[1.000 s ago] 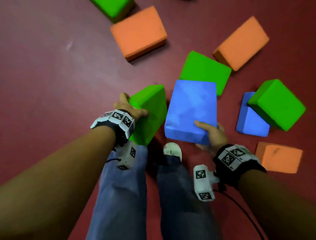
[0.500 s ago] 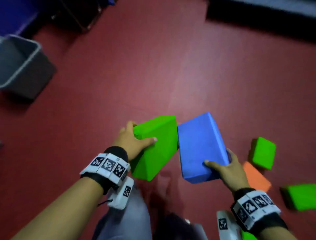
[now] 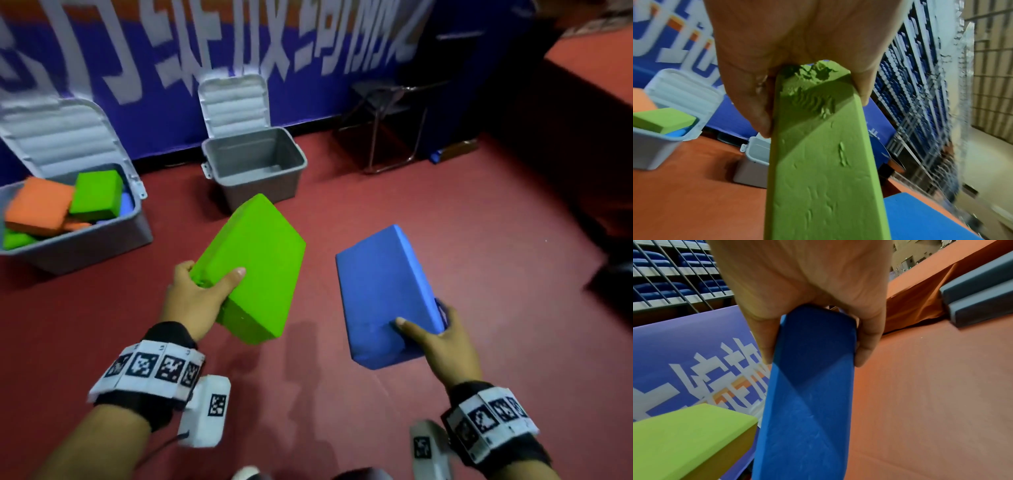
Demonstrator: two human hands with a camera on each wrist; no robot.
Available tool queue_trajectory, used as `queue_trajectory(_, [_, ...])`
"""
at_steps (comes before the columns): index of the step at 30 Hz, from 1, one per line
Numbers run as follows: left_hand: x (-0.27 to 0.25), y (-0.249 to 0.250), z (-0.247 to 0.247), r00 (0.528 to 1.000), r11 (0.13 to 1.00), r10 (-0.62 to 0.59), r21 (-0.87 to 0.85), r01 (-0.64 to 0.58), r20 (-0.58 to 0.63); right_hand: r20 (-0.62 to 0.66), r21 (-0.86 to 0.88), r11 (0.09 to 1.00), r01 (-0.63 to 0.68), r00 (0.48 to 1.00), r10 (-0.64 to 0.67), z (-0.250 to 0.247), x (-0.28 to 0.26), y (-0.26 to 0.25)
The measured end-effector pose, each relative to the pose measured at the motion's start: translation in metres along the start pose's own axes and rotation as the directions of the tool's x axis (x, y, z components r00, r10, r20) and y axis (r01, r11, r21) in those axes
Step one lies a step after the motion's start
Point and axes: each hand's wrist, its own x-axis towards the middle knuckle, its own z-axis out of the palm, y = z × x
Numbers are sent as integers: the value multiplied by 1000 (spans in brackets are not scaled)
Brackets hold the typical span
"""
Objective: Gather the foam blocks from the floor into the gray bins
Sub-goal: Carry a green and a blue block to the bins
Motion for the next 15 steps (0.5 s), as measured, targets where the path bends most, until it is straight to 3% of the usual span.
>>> queue_trajectory(4, [35,34,50,951,910,-226,-303,283,210,16,24,999,37,999,-37,-25,75,-24])
queue_trajectory(6, [48,49,78,933,860,-272,-376,345,236,42,35,998,61,997,-62,-35,119,-31])
queue_trajectory(10, [66,74,113,949,833,-298,-457,312,105,100,45,996,81,991,-85,-41,196,-55])
queue_trajectory(15, [92,100,95,938,789,-346,-548,276,-26,233,59,995,76,969,-88,-12,271,-105])
